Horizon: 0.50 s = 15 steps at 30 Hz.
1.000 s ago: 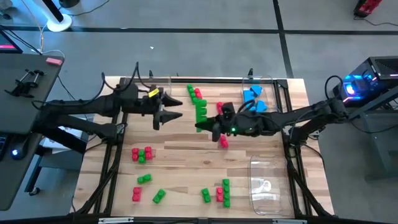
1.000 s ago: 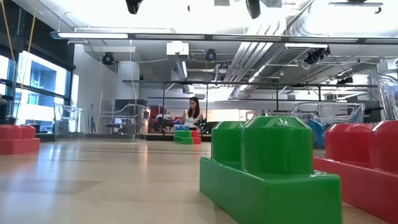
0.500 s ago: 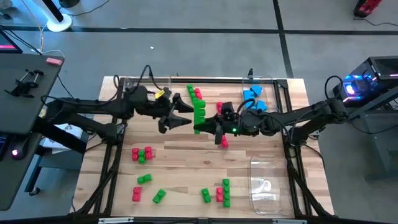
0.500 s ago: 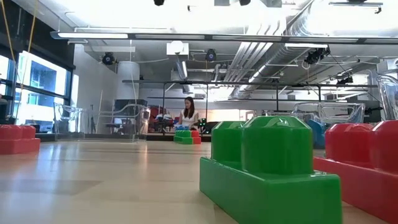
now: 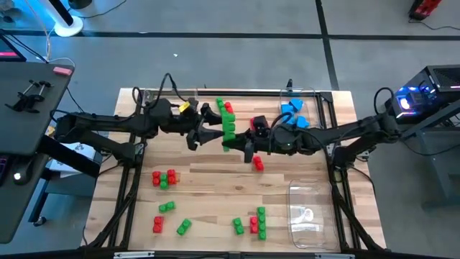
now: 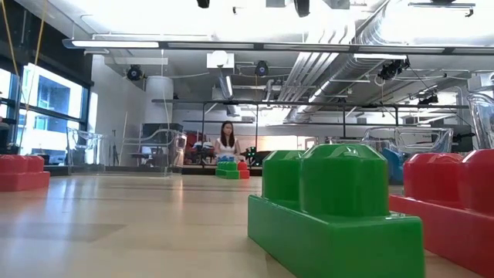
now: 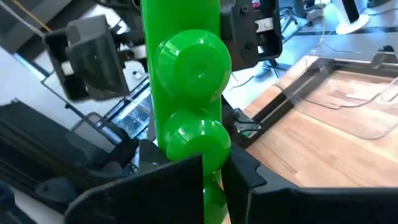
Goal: Sort blocks
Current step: Put the green game piece into the top left transparent bin
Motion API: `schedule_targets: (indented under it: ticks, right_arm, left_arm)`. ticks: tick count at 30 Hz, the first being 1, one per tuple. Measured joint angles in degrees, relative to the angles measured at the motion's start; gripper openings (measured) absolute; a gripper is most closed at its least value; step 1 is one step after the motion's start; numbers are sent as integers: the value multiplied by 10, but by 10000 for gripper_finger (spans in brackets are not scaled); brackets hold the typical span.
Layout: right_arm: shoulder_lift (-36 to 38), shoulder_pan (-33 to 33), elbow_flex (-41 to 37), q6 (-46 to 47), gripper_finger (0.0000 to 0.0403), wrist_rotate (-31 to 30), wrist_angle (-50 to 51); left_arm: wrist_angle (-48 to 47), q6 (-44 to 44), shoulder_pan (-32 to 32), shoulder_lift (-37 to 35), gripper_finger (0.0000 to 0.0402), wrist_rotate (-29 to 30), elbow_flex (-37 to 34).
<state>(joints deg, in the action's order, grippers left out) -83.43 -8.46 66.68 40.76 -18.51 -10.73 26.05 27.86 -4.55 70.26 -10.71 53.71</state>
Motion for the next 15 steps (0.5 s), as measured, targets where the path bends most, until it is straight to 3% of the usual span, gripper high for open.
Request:
schedule_targets:
  ticks: [15]
  right_arm:
    - [-38, 6, 0, 13, 0, 6, -50]
  left_arm:
    - [-59, -1, -3, 1, 289, 14, 0]
